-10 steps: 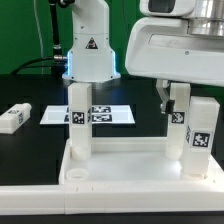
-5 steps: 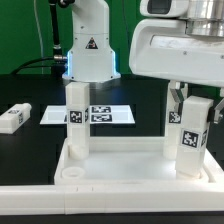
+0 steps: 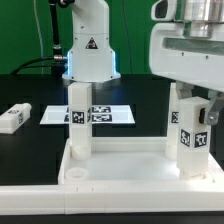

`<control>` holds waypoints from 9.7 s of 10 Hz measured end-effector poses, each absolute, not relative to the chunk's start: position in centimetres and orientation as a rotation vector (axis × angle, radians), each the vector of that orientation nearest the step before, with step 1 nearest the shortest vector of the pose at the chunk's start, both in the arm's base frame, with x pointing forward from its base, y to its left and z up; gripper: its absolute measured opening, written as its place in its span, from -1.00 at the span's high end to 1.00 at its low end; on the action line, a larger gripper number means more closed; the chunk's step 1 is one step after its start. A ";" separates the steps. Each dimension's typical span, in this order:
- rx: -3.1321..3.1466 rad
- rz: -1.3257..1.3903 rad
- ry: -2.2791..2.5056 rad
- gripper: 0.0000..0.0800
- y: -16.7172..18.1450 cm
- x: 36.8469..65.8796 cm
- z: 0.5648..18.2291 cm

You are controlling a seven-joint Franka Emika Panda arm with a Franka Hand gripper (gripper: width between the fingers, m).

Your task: Assemble desk

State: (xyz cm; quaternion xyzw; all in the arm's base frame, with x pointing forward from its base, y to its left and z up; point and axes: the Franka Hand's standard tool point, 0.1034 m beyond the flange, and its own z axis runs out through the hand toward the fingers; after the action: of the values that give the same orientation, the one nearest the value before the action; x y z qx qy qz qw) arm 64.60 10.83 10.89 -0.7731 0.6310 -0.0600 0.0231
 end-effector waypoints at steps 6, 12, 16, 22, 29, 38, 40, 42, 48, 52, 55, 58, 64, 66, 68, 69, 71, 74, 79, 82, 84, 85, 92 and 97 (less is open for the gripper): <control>-1.897 -0.133 2.335 0.02 11.1 64.4 10.8; -2.611 -0.212 1.594 -0.62 11.8 64.2 11.0; -2.827 -0.230 1.224 -0.62 11.5 64.3 11.0; -3.145 -0.250 0.389 -0.34 11.7 64.1 10.5; -2.762 -0.205 1.446 0.28 11.2 64.4 10.4; -2.383 -0.182 1.901 -0.32 11.0 64.8 10.3; -2.646 -0.209 1.535 -0.56 11.5 64.8 10.3; -2.720 -0.216 1.419 -0.61 11.3 64.9 10.3; -3.155 -0.223 0.343 -0.62 10.6 65.4 10.6; -3.137 -0.227 0.452 0.05 10.5 65.4 10.6; -3.041 -0.230 0.826 0.28 10.5 65.4 10.6; -2.874 -0.227 1.256 0.28 10.0 65.4 10.4; -2.131 -0.122 2.165 0.27 9.1 64.6 10.2; -2.068 -0.113 2.225 0.27 9.3 64.6 10.2; -2.131 -0.118 2.169 -0.30 9.2 64.6 10.1; -2.266 -0.142 2.037 -0.30 9.3 64.9 10.4; -2.595 -0.188 1.619 -0.60 10.3 65.2 10.4; -2.754 -0.192 1.365 -0.62 10.8 64.9 10.1; -3.129 -0.225 0.319 -0.62 11.2 65.7 10.3; -3.120 -0.228 0.375 -0.31 11.0 65.8 10.3; -3.087 -0.229 0.552 0.02 10.8 65.8 10.4; -3.056 -0.230 0.683 0.27 10.6 65.8 10.4; -2.371 -0.081 1.945 0.27 9.3 65.2 10.2; -1.992 -0.017 2.319 0.27 9.2 64.9 10.2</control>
Offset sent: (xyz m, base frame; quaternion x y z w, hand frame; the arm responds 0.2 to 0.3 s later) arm 0.0209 0.0019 0.0012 0.0827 -0.0230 0.2844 0.9548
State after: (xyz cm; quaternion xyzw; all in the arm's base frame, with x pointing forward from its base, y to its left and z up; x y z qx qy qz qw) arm 64.93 9.18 10.19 -0.6511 0.7578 -0.0056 0.0422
